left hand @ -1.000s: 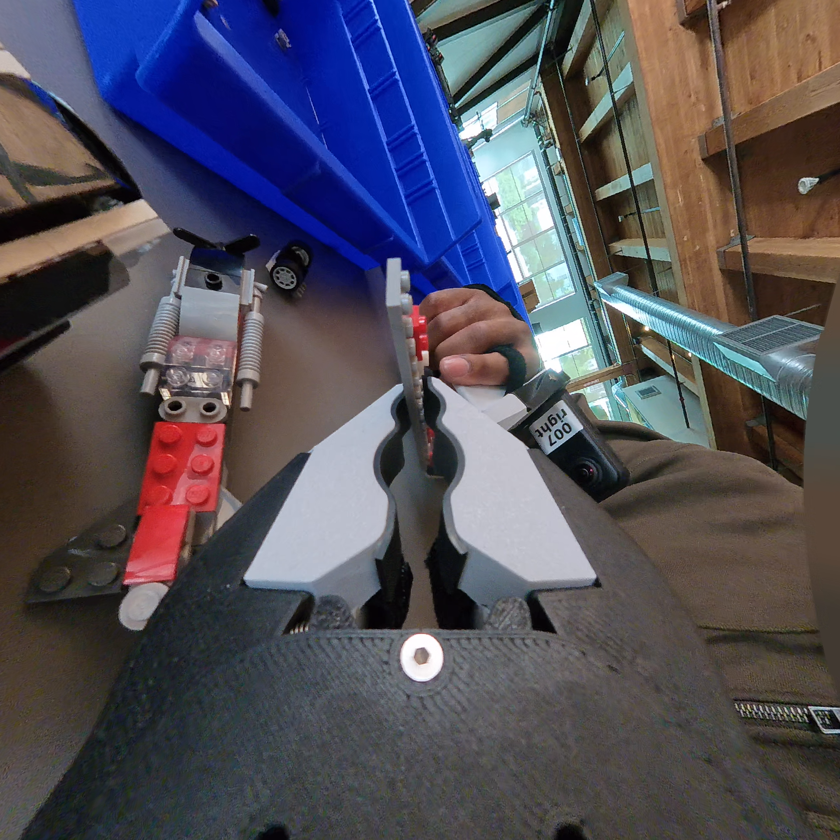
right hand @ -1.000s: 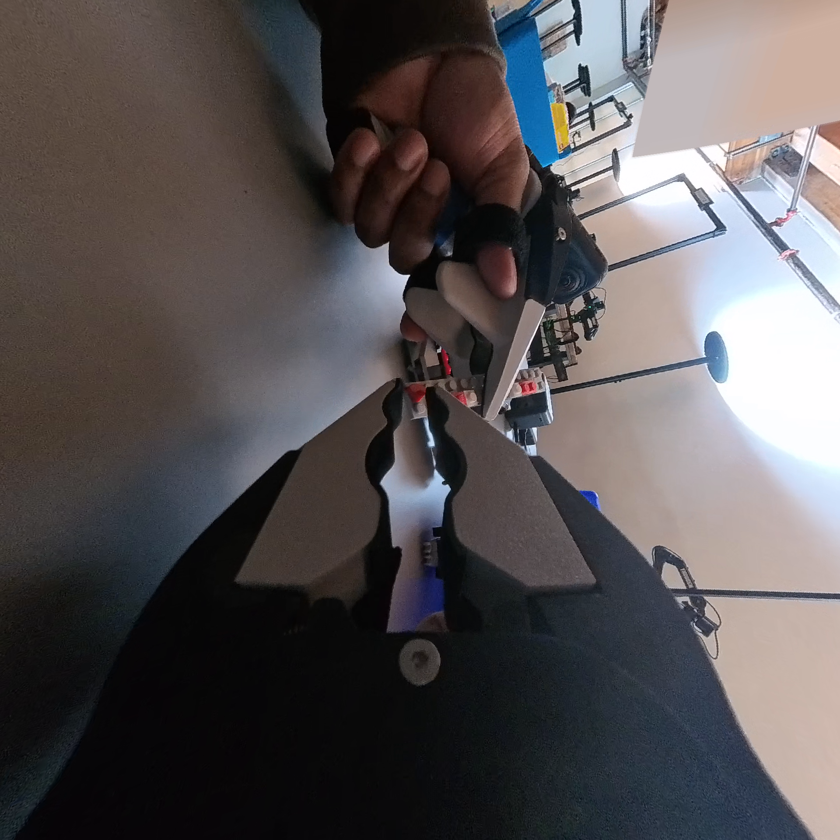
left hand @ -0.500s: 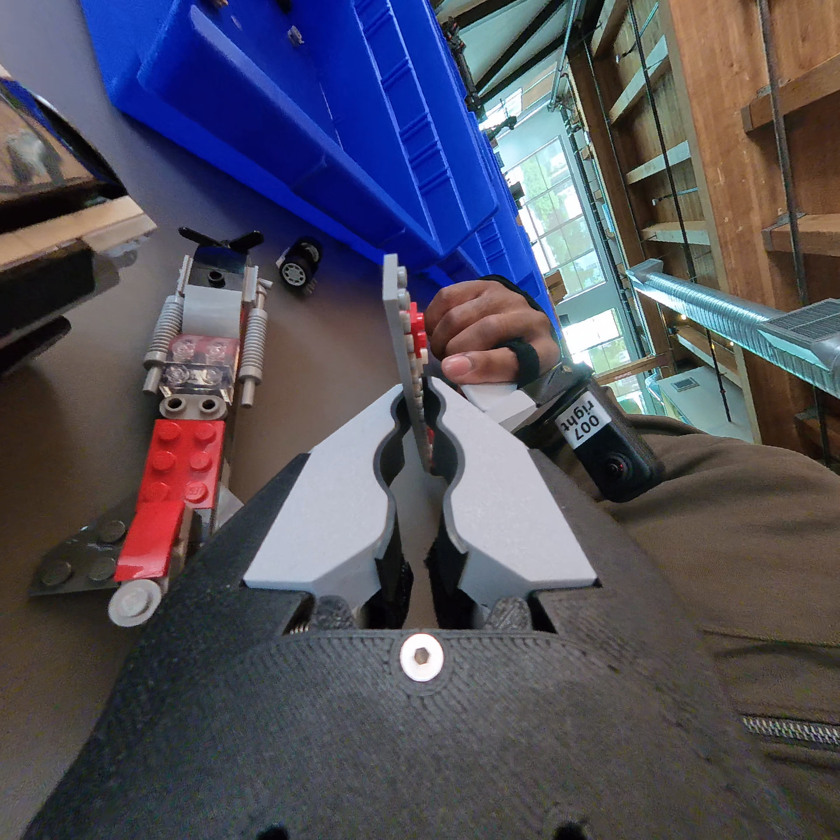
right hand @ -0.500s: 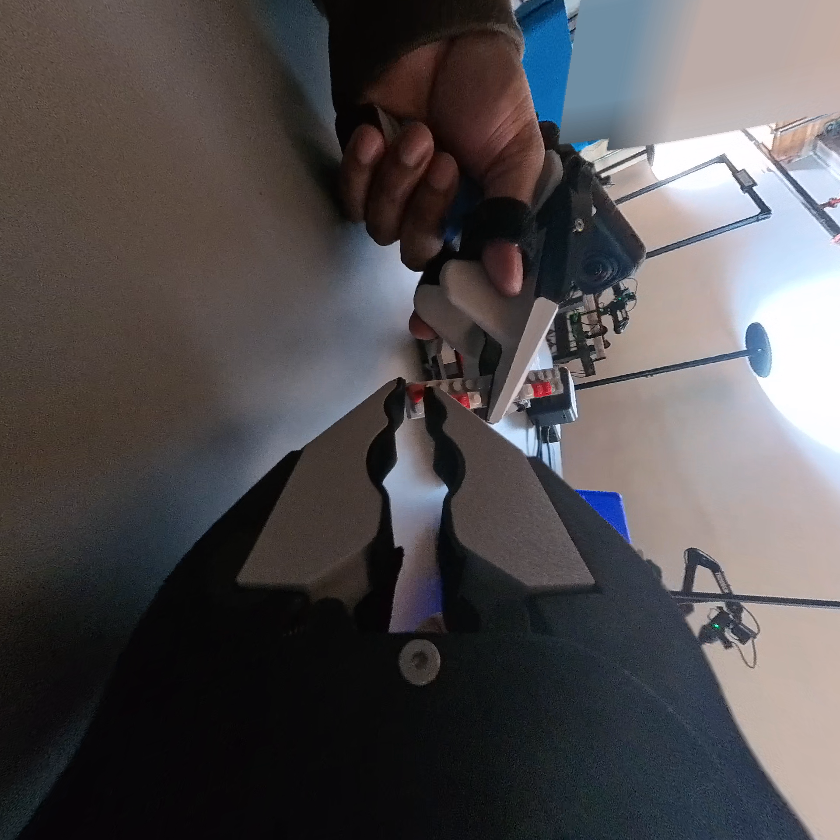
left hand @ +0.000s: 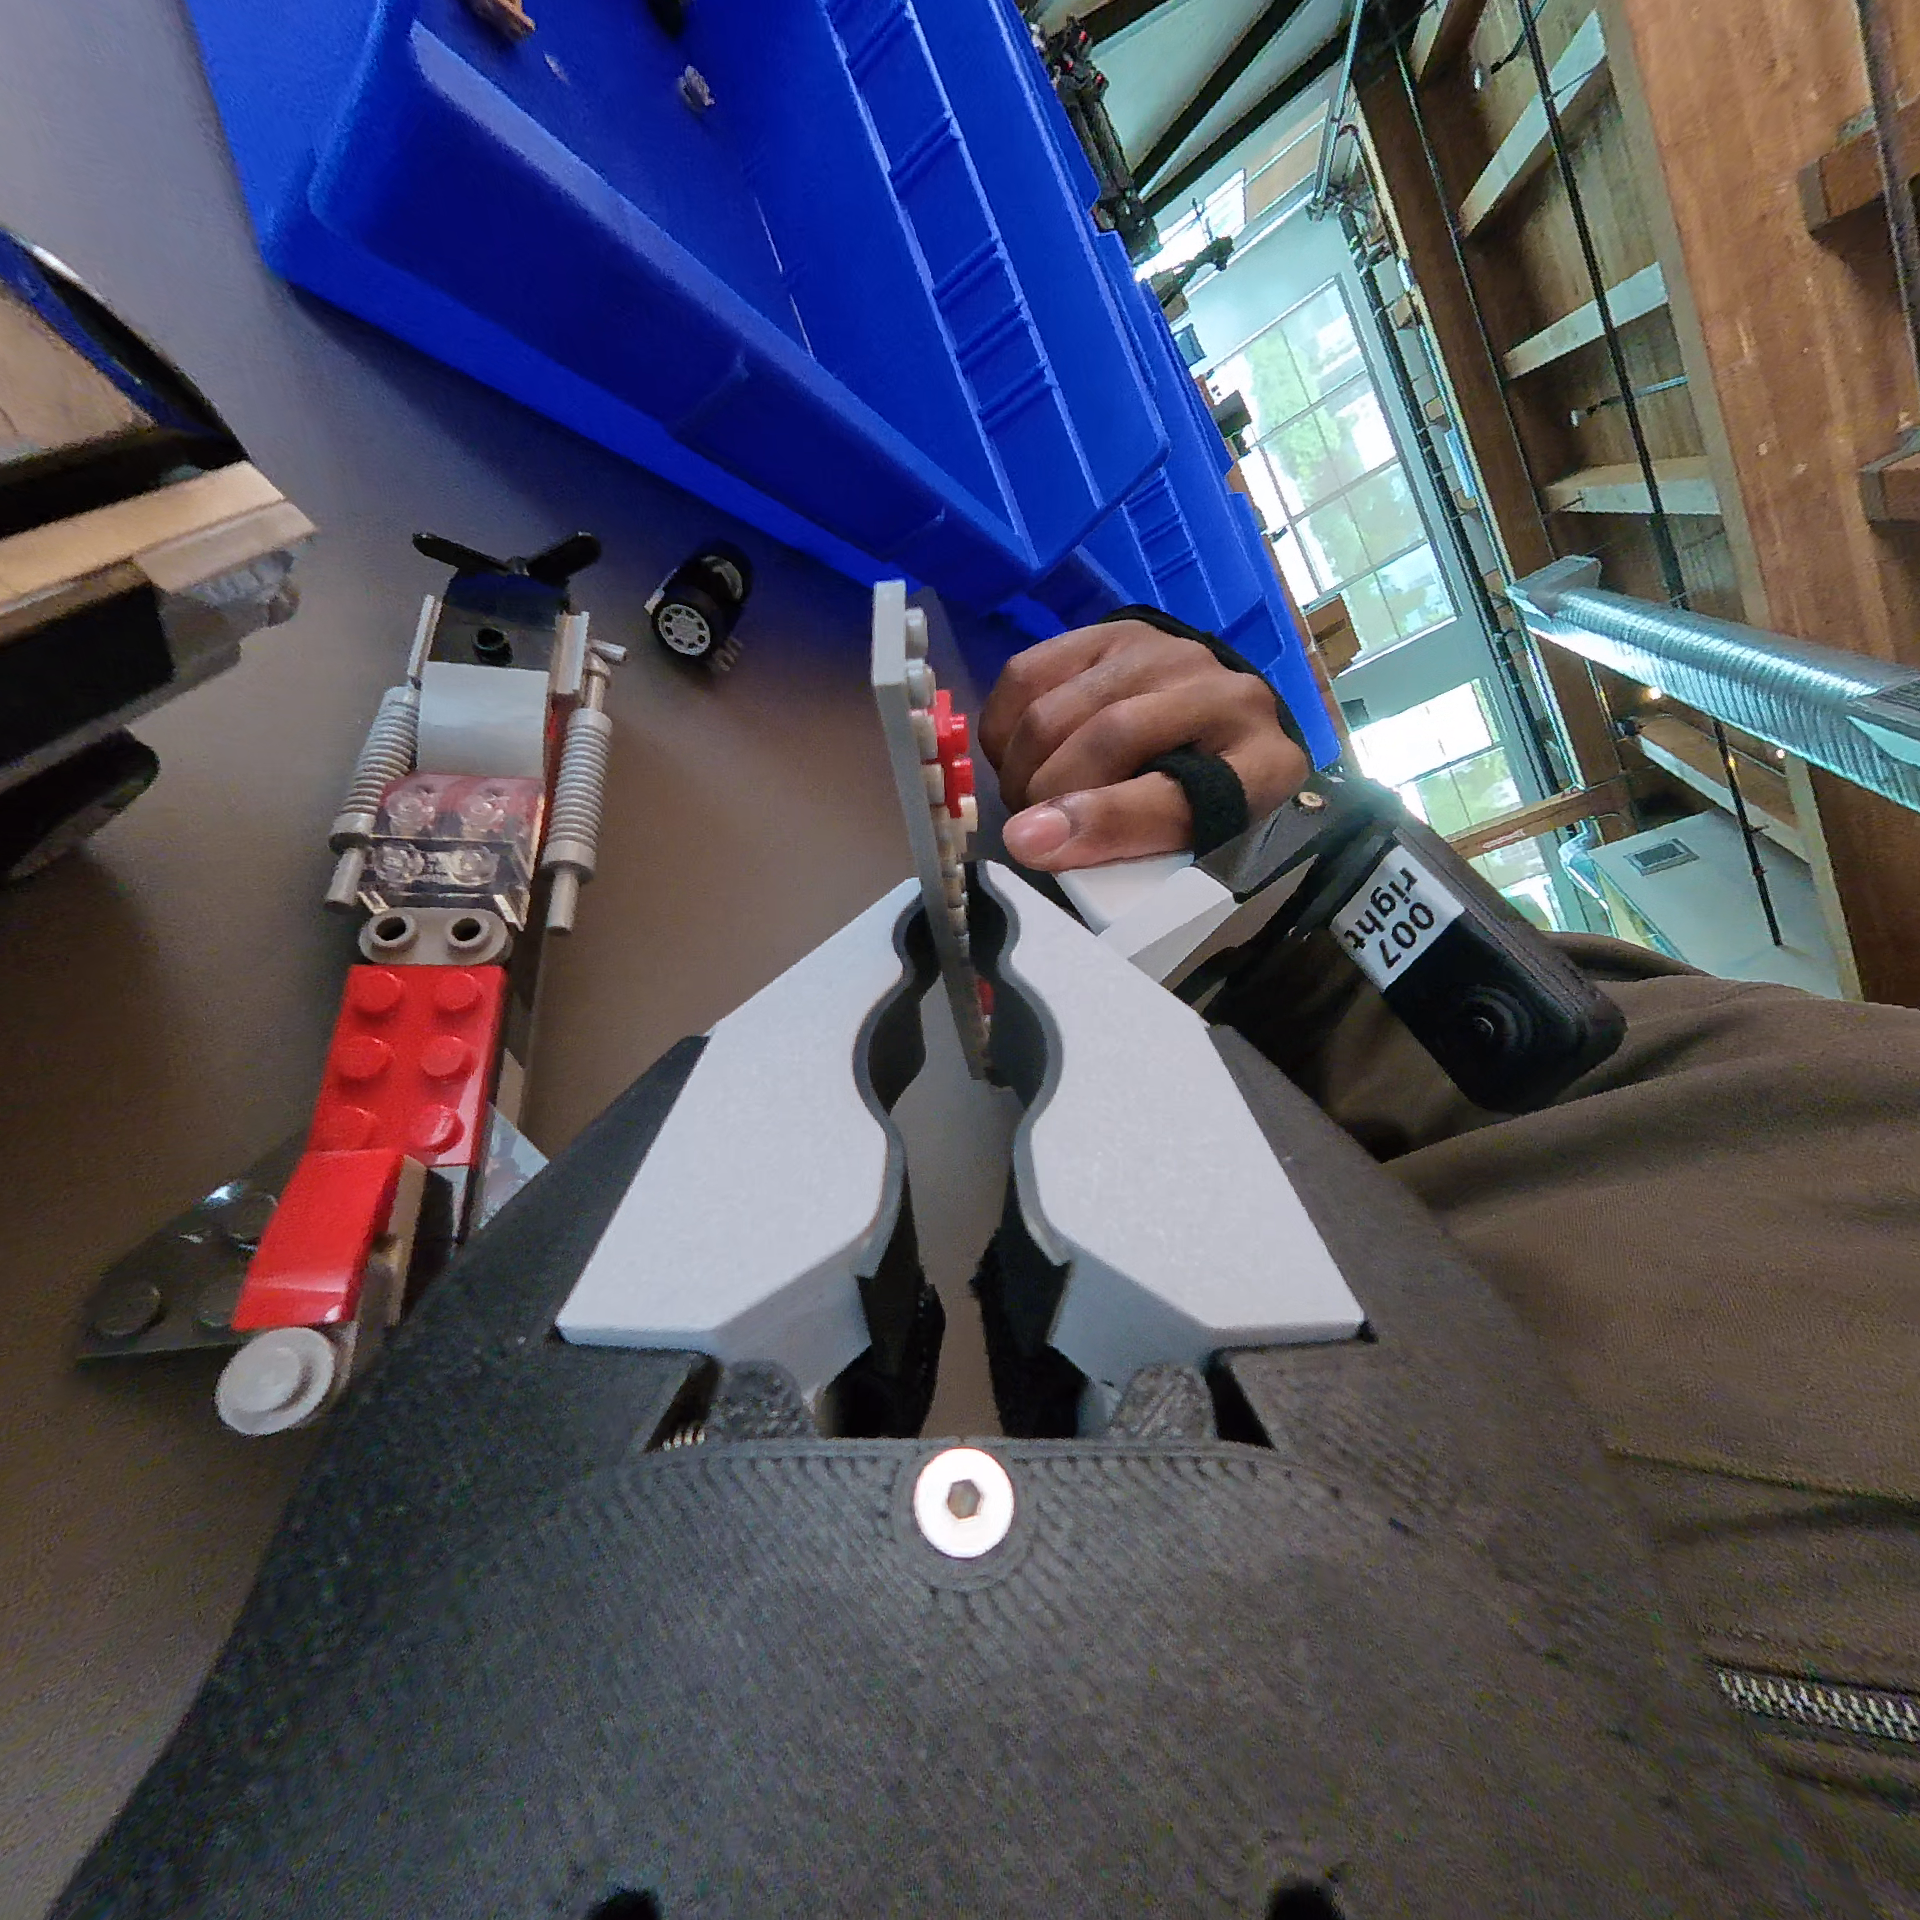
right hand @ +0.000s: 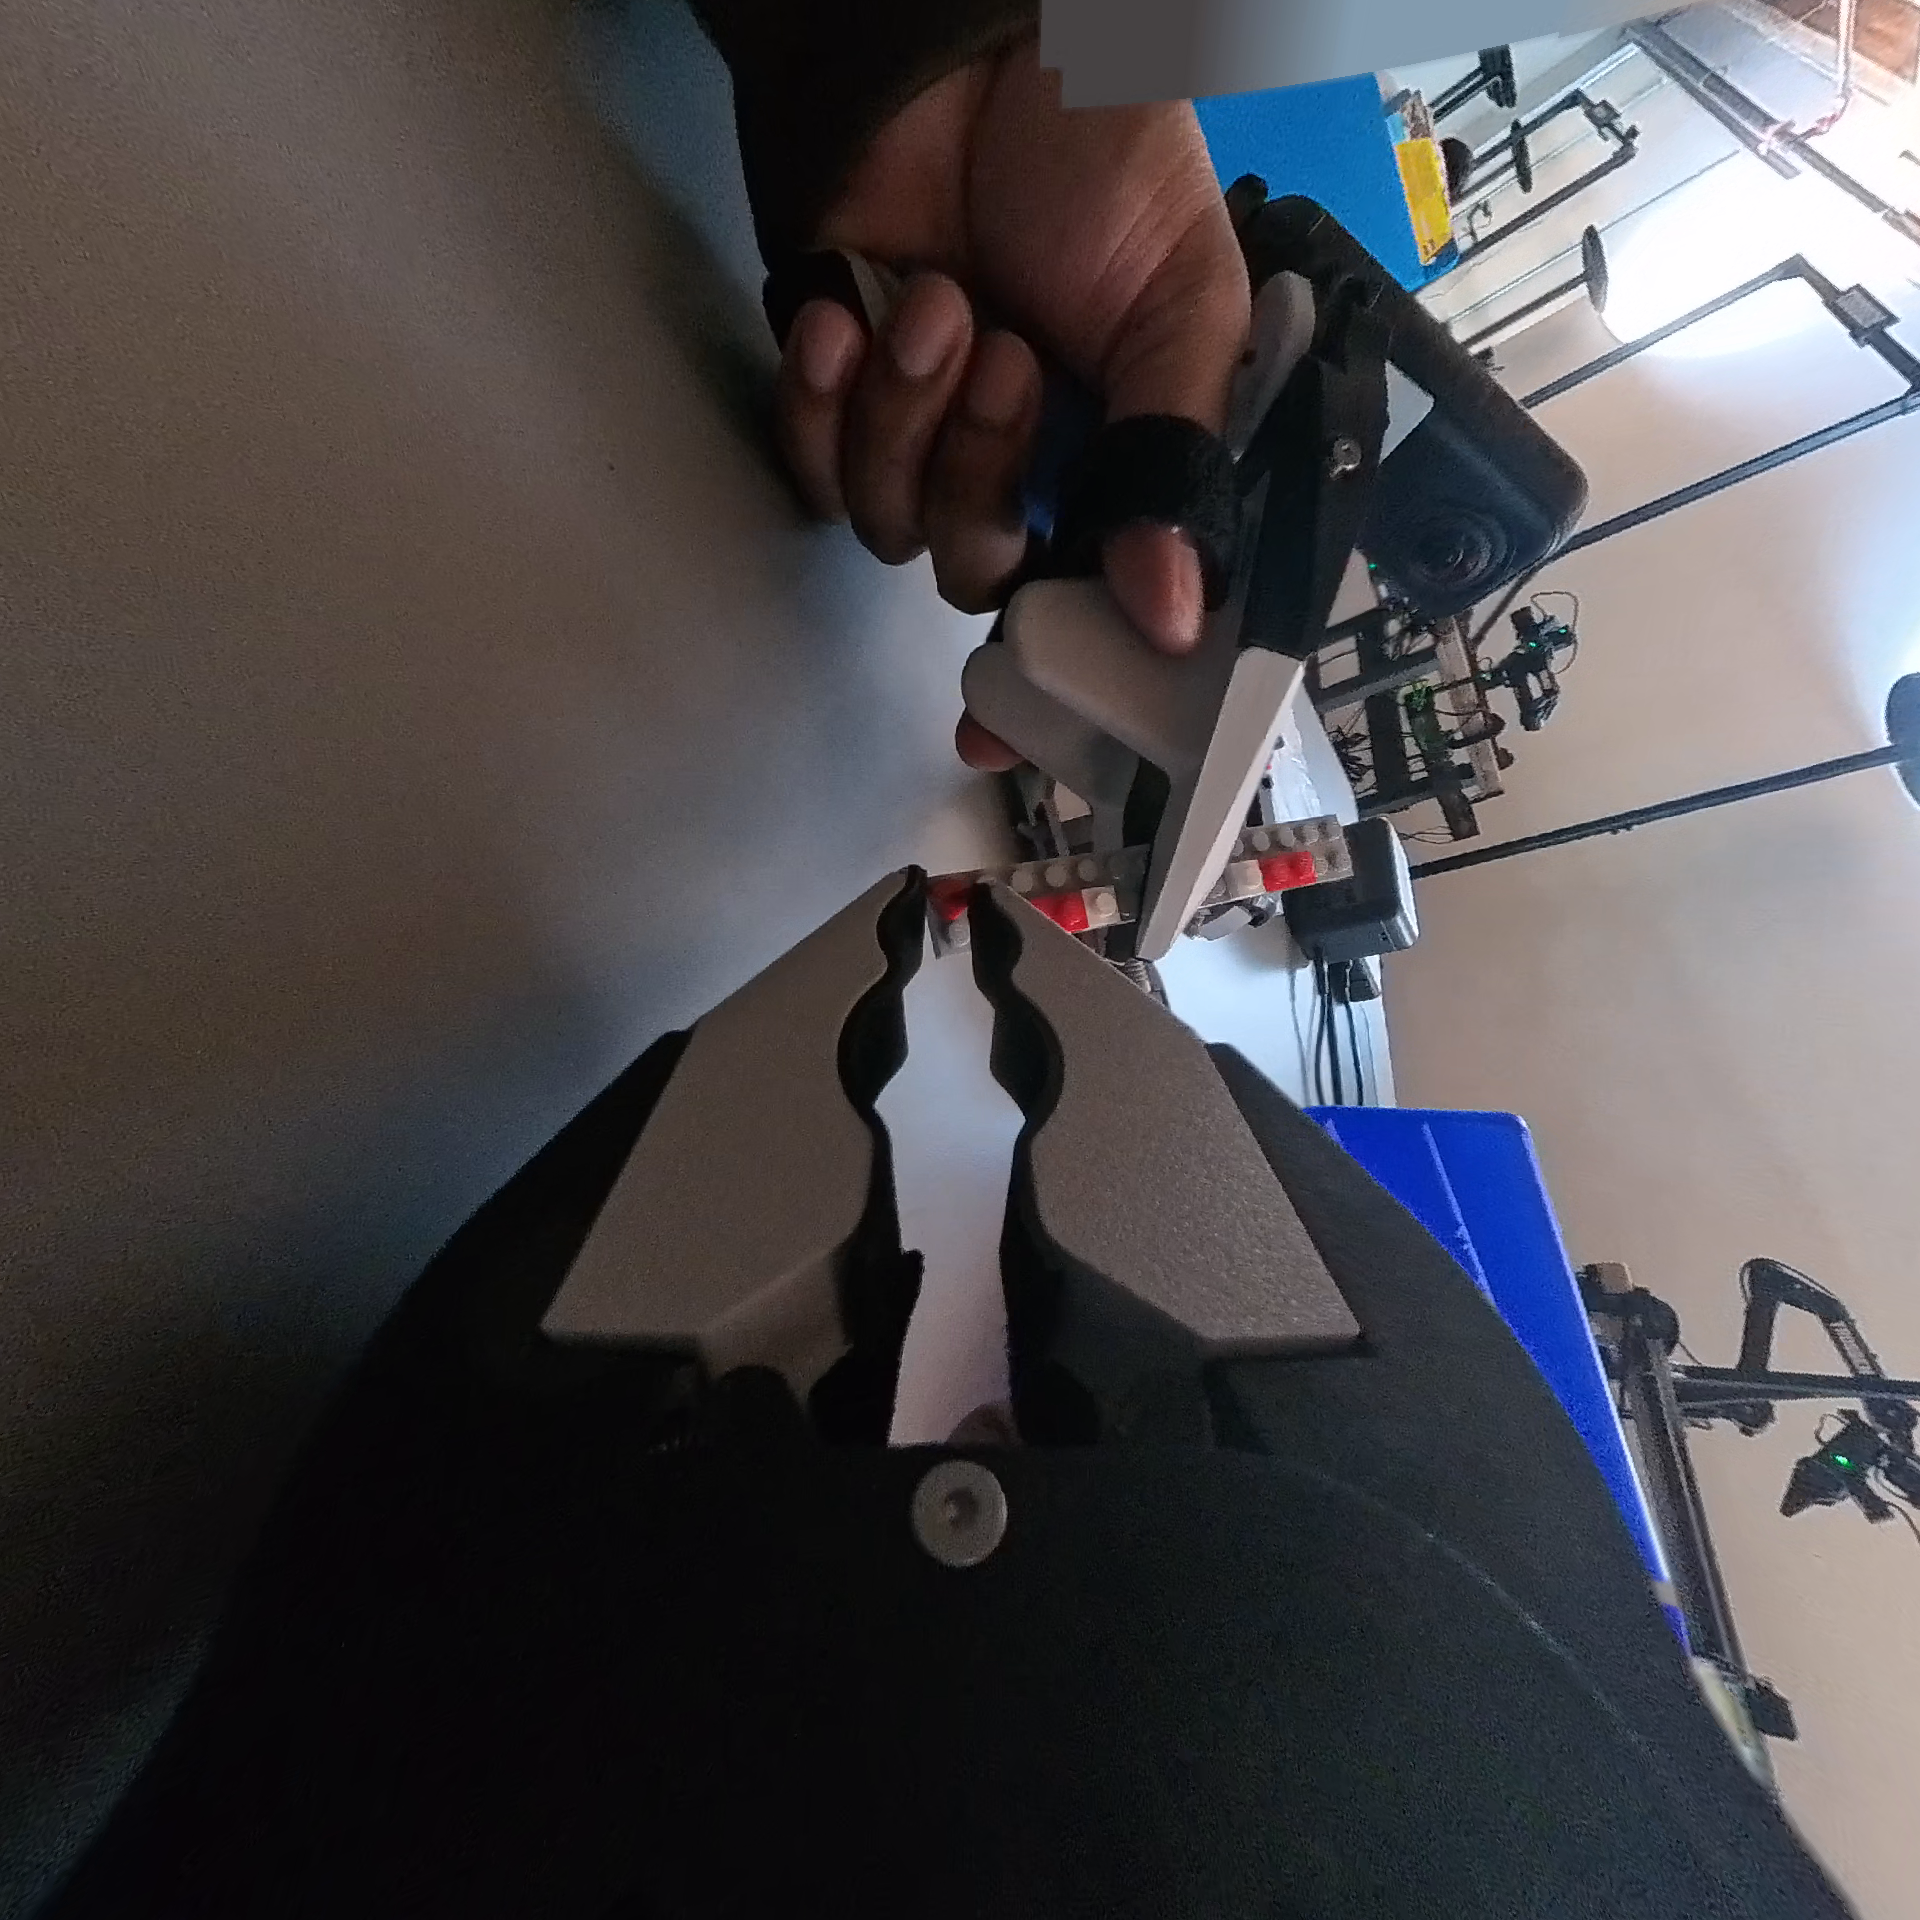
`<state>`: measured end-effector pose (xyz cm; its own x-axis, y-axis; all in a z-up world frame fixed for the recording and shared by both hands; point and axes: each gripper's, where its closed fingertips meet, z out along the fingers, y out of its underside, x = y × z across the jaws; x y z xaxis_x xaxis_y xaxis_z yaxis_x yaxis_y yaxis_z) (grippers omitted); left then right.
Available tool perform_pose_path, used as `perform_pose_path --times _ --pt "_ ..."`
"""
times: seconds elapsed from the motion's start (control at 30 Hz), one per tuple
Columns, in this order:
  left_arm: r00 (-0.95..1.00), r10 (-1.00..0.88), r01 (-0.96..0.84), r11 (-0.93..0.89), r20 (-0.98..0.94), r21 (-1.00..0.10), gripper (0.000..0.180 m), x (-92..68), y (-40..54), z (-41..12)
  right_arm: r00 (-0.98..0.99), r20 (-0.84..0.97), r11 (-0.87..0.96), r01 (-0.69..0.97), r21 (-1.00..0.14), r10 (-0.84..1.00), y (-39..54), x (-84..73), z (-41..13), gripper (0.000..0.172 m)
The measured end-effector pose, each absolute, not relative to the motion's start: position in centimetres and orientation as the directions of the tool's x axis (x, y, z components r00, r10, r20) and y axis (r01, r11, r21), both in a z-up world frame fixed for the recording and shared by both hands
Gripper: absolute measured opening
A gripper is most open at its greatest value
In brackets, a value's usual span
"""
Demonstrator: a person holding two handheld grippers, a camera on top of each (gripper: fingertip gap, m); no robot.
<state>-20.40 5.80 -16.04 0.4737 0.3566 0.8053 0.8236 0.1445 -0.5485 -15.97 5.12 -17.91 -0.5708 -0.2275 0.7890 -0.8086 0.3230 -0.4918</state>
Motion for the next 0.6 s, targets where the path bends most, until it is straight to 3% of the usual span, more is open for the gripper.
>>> perform_pose_path --times 0.3,0.6 --pt "0.480 0.367 0.817 0.143 0.797 -0.558 0.006 -20.41 5.84 -16.07 -0.600 0.766 0.323 -0.790 -0.521 -0.233 5.20 -15.99 -18.05 0.009" --pt "0.410 0.298 0.855 0.205 0.862 -0.477 0.006 -20.84 5.29 -15.67 -0.449 0.871 0.310 -0.872 -0.378 -0.199 5.01 -16.22 -17.79 0.016"
